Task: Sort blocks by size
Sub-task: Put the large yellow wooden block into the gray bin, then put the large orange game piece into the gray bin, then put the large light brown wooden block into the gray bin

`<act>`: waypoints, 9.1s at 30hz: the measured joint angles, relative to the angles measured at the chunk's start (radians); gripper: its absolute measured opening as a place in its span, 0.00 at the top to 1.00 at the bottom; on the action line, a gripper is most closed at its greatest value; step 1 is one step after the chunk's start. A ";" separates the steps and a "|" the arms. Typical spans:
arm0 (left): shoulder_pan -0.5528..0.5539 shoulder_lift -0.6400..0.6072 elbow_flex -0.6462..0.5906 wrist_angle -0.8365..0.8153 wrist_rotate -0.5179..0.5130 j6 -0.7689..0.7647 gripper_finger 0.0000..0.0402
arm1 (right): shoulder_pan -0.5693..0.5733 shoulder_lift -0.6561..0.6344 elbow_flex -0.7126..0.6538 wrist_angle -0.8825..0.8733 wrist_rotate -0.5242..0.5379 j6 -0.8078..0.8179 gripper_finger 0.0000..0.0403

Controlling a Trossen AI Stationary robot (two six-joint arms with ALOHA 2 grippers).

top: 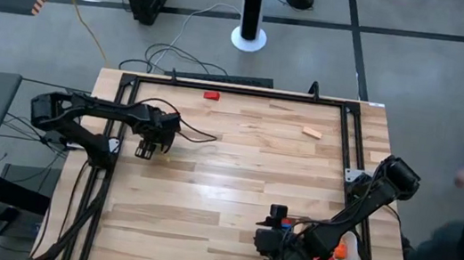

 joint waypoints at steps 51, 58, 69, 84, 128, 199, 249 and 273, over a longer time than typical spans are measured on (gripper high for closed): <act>-0.553 -0.054 0.154 0.861 0.201 -0.410 0.66 | -0.245 -0.035 0.001 0.610 0.127 -0.697 0.43; -0.597 0.009 0.153 1.001 0.173 -0.408 0.66 | -0.259 -0.035 0.001 0.717 0.128 -0.816 0.43; -0.669 0.045 0.154 1.170 0.109 -0.330 0.66 | -0.295 -0.035 0.001 0.722 0.122 -0.809 0.43; -0.693 0.045 0.154 1.271 0.072 -0.254 0.66 | -0.298 -0.036 0.001 0.742 0.080 -0.796 0.58; -0.540 0.045 0.196 0.677 -0.148 -0.647 0.47 | 0.116 -0.276 -0.240 -0.397 -0.132 0.696 0.42; 0.126 0.038 0.012 0.478 0.111 -0.669 0.66 | 0.045 -0.486 -0.396 -0.148 0.368 0.336 0.37; -0.689 0.574 0.747 1.079 0.276 -0.701 0.64 | -0.035 -0.583 -0.415 -0.267 0.351 0.448 0.37; -0.692 0.875 1.103 0.914 0.350 -0.617 0.40 | 0.006 -0.649 -0.417 -0.491 0.416 0.730 0.37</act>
